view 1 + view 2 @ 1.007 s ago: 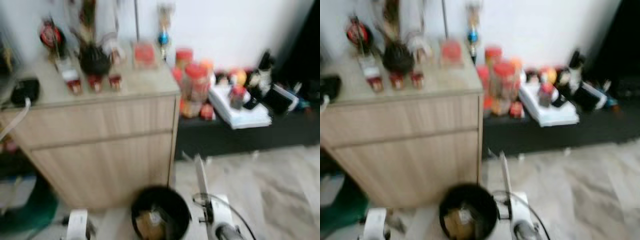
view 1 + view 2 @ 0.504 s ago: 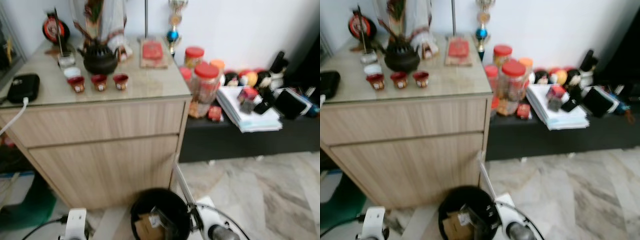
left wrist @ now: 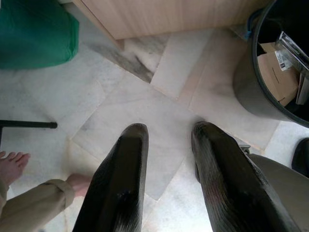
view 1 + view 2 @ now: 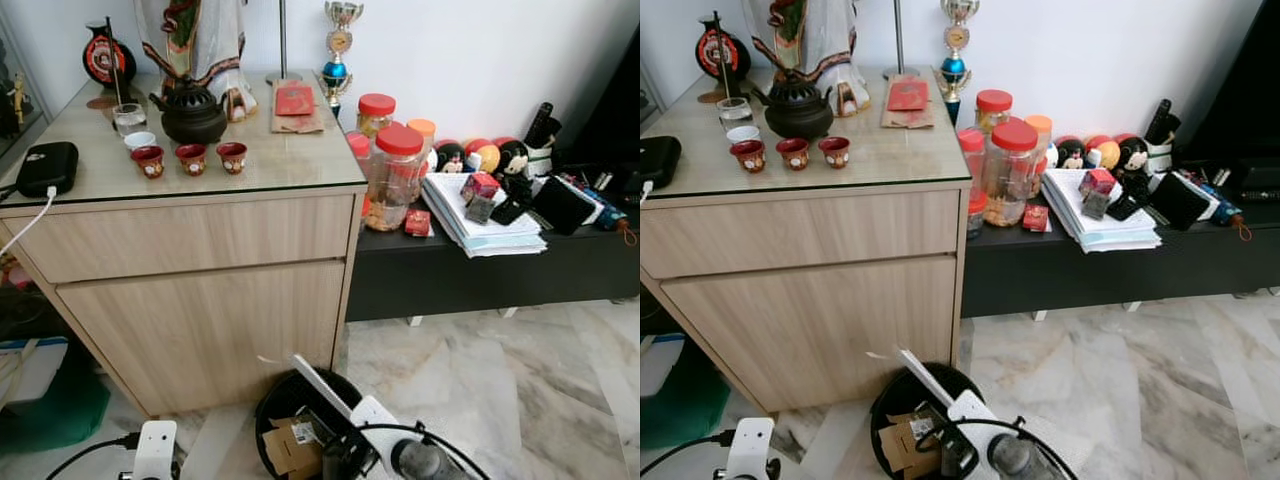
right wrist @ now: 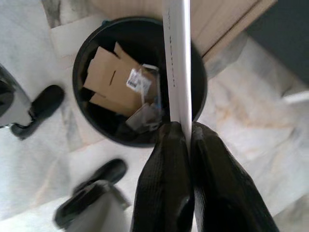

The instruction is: Picking trash to rubbish bin

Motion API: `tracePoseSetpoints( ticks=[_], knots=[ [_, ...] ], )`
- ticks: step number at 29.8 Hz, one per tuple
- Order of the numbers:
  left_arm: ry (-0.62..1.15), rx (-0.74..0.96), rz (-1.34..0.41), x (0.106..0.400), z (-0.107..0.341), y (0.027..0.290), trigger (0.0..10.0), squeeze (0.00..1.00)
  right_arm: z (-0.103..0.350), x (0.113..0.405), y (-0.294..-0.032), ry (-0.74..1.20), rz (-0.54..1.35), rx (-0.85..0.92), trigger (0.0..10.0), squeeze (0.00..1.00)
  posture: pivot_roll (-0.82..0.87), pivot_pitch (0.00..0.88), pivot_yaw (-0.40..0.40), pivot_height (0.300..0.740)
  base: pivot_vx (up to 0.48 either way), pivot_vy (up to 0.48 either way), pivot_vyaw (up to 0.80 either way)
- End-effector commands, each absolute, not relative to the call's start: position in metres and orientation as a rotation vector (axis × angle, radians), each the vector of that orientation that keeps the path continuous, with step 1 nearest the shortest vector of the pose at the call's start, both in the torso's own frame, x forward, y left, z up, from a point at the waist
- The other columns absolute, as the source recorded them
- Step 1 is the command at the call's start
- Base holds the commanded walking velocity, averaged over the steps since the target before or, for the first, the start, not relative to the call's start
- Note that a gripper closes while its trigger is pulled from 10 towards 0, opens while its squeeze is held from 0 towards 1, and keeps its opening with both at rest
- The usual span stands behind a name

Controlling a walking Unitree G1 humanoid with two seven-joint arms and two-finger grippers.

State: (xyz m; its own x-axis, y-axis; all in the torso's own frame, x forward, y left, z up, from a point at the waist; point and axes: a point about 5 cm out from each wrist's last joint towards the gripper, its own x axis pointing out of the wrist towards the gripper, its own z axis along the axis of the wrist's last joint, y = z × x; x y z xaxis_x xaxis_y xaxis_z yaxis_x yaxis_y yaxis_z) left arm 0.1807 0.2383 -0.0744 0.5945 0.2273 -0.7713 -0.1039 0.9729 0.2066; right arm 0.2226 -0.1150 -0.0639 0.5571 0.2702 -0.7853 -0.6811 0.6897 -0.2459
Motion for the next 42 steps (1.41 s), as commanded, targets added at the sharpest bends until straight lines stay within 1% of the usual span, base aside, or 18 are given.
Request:
tracePoseSetpoints(
  ticks=[1,5,7,9,11,16,18,20,22,28,30,31,35,41,42],
  knots=[
    [0.918,0.146,0.188,0.181,-0.075,0.237,10.0,0.00,-0.059,0.230,-0.112,0.757,0.608,-0.606,10.0,0.00,0.08,0.043,-0.069,0.740,0.000,0.000,0.00],
    [0.918,0.145,0.192,0.180,-0.075,0.237,10.0,0.00,-0.052,0.239,-0.107,0.711,0.618,-0.620,10.0,0.00,0.09,0.045,-0.074,0.740,0.000,0.000,0.00],
    [0.910,0.138,0.198,0.181,-0.075,0.237,10.0,0.00,-0.042,0.251,-0.097,0.648,0.630,-0.616,10.0,0.00,0.09,0.048,-0.077,0.740,0.000,0.000,0.00],
    [0.901,0.134,0.199,0.182,-0.074,0.237,10.0,0.00,-0.037,0.256,-0.091,0.617,0.640,-0.608,10.0,0.00,0.09,0.049,-0.077,0.740,0.000,0.000,0.00],
    [0.899,0.135,0.199,0.182,-0.074,0.236,10.0,0.00,-0.036,0.257,-0.090,0.614,0.643,-0.607,10.0,0.00,0.09,0.049,-0.077,0.740,0.000,0.000,0.00],
    [0.822,0.119,0.171,0.200,-0.064,0.234,10.0,0.00,-0.027,0.266,-0.075,0.576,0.660,-0.568,10.0,0.00,0.10,0.055,-0.082,0.740,0.000,0.000,0.00],
    [0.808,0.120,0.162,0.203,-0.063,0.233,10.0,0.00,-0.026,0.266,-0.073,0.571,0.669,-0.575,10.0,0.00,0.10,0.056,-0.083,0.740,0.000,0.000,0.00],
    [0.777,0.123,0.142,0.209,-0.059,0.231,10.0,0.00,-0.025,0.266,-0.071,0.569,0.681,-0.580,10.0,0.00,0.10,0.056,-0.083,0.740,0.000,0.000,0.00],
    [0.708,0.113,0.092,0.224,-0.050,0.223,10.0,0.00,-0.024,0.266,-0.068,0.563,0.693,-0.587,10.0,0.00,0.11,0.059,-0.086,0.740,0.000,0.000,0.00],
    [0.613,0.109,-0.003,0.248,-0.035,0.212,10.0,0.00,-0.024,0.266,-0.064,0.558,0.707,-0.591,10.0,0.00,0.11,0.061,-0.087,0.740,0.000,0.000,0.00],
    [0.601,0.106,-0.027,0.251,-0.032,0.209,10.0,0.00,-0.024,0.266,-0.064,0.559,0.708,-0.598,10.0,0.00,0.11,0.061,-0.086,0.740,0.000,0.000,0.00],
    [0.594,0.102,-0.087,0.256,-0.030,0.202,10.0,0.00,-0.025,0.266,-0.064,0.569,0.709,-0.628,10.0,0.00,0.11,0.061,-0.086,0.740,0.000,0.000,0.00],
    [0.591,0.094,-0.159,0.258,-0.029,0.194,10.0,0.00,-0.025,0.266,-0.065,0.573,0.706,-0.632,10.0,0.00,0.11,0.060,-0.085,0.740,0.000,0.000,0.00],
    [0.592,0.079,-0.196,0.257,-0.030,0.191,10.0,0.00,-0.024,0.267,-0.062,0.569,0.706,-0.621,10.0,0.00,0.12,0.060,-0.085,0.740,0.000,0.000,0.00],
    [0.593,0.075,-0.202,0.256,-0.030,0.191,10.0,0.00,-0.023,0.267,-0.062,0.568,0.706,-0.622,10.0,0.19,0.12,0.060,-0.085,0.740,0.000,0.000,0.00]
  ],
)
